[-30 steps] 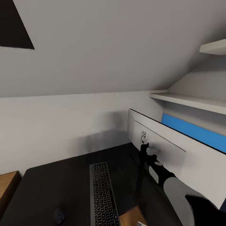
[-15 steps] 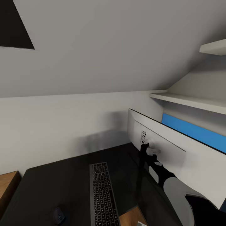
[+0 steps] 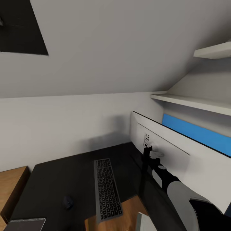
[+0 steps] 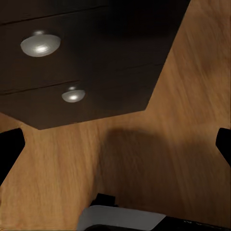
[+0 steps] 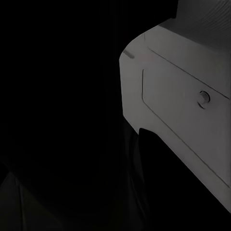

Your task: In the bedroom, organize the workspace by keeping the computer under the desk, ensuring the monitor is on the desk, placing the keyboard on the desk next to the monitor, placing the mouse on the desk next to the keyboard, moving the folder from the swivel chair onto the desk next to the mouse, stacking the notebook on top of the folder with the pen on top of the notebook, and positioning the swivel chair next to the desk.

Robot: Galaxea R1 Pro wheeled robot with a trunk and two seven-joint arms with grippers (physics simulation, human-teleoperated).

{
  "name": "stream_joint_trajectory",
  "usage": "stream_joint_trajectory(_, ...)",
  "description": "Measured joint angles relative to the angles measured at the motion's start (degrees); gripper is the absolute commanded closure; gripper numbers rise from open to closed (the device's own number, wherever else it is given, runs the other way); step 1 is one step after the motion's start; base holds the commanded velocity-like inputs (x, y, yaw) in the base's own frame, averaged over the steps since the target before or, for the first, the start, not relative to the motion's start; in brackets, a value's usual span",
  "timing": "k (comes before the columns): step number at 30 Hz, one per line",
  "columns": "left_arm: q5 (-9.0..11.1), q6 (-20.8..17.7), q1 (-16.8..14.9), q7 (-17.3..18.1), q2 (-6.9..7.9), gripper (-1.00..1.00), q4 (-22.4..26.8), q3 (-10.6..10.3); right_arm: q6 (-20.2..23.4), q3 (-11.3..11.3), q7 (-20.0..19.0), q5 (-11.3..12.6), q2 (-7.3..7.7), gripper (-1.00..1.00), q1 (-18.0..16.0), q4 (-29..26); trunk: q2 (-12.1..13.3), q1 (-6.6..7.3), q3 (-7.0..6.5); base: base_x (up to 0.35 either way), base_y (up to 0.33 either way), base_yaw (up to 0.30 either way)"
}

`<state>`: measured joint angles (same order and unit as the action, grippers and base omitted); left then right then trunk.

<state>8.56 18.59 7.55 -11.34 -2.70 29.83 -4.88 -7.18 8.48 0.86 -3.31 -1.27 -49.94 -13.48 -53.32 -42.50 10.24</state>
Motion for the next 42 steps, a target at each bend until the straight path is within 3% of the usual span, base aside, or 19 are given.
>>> stream_joint_trajectory(42, -0.01, -0.09, 0.0, 0.0, 0.0, -1.0, -0.12, 0.08, 0.08, -0.07, -0.01, -0.02, -0.01, 1.0, -0.01, -0.03, 0.0, 0.0, 0.0, -0.334, -0.125, 0.0)
